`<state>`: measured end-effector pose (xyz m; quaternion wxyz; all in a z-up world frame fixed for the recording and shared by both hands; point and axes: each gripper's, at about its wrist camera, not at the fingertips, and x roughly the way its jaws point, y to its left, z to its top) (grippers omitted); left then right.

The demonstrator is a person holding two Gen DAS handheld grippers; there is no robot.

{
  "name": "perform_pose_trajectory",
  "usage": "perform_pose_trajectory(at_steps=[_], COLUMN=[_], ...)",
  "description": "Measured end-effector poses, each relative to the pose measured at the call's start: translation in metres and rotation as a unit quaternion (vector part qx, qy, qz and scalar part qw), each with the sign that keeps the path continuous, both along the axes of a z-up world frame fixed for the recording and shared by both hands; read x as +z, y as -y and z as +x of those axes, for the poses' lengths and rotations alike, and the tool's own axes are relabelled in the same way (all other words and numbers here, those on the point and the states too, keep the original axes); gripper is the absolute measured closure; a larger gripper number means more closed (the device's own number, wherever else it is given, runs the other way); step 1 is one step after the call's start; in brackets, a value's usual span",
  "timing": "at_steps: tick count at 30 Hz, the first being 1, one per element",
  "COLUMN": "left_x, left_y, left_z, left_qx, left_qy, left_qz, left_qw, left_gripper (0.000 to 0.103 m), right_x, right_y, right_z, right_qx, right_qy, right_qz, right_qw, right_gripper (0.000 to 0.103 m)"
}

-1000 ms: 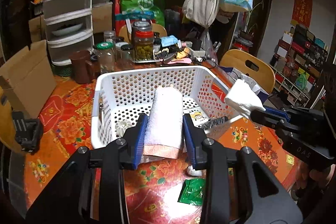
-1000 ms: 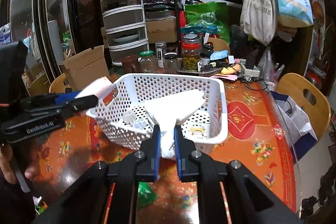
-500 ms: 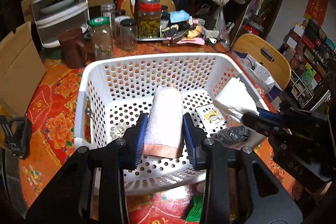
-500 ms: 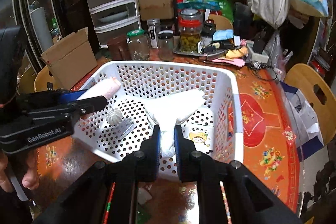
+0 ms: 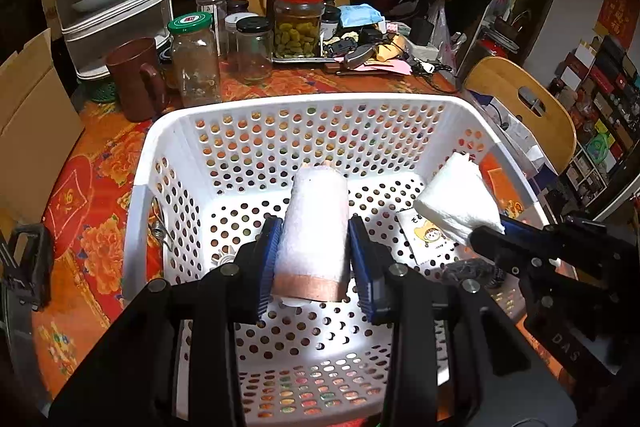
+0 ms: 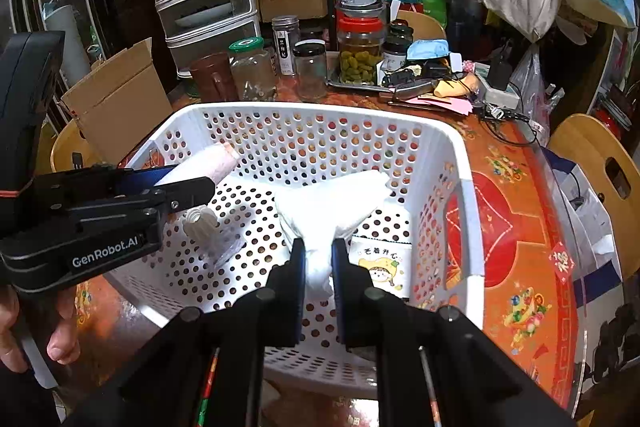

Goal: Organize soft objects
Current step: 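Open both tools to drop the towel and cloth into the basket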

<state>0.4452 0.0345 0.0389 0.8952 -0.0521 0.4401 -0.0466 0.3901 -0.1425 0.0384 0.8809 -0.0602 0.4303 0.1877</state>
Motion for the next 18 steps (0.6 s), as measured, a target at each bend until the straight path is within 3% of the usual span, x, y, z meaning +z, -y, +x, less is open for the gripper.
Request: perform_pose_trajectory(at_steps=[6, 9, 10, 11, 12, 13, 14, 18], left_x=[-0.006, -0.005, -0.003, -0.001, 0.003, 0.008, 0.013, 0.03], left_y=[-0.005, -0.011, -0.013, -0.014, -0.016, -0.017, -0.018, -0.023], left_z=[0.004, 0.003, 0.002, 0.001, -0.003, -0.009, -0.015, -0.045], left_qx=[0.014, 0.026, 0.032, 0.036, 0.042, 0.045, 0.045, 0.036], left_qy=[-0.001, 0.007, 0.014, 0.018, 0.03, 0.047, 0.063, 0.087], left_qz=[0.004, 0.005, 0.009, 0.013, 0.019, 0.023, 0.027, 0.016], left_qw=[0.9999, 0.9996, 0.9993, 0.9991, 0.9985, 0.9976, 0.9967, 0.9954], left_gripper=[0.071, 0.069, 0.059, 0.037, 0.025, 0.009, 0.005, 0.005], right_x=[-0.006, -0.006, -0.006, -0.006, -0.003, -0.001, 0.002, 0.016], right_y=[0.0, 0.001, 0.002, 0.002, 0.003, 0.005, 0.006, 0.024], right_z=[0.006, 0.007, 0.007, 0.005, 0.002, -0.002, -0.006, -0.03], right_qx=[-0.005, -0.008, -0.008, -0.009, -0.012, -0.014, -0.013, -0.019], right_qy=[0.001, 0.0, -0.001, 0.001, 0.008, 0.015, 0.023, 0.042], right_qz=[-0.003, 0.007, 0.009, 0.01, 0.008, 0.008, 0.011, 0.049], right_qw=[1.0, 1.0, 1.0, 1.0, 1.0, 1.0, 1.0, 0.998], right_gripper=[0.092, 0.084, 0.08, 0.069, 0.057, 0.052, 0.047, 0.043])
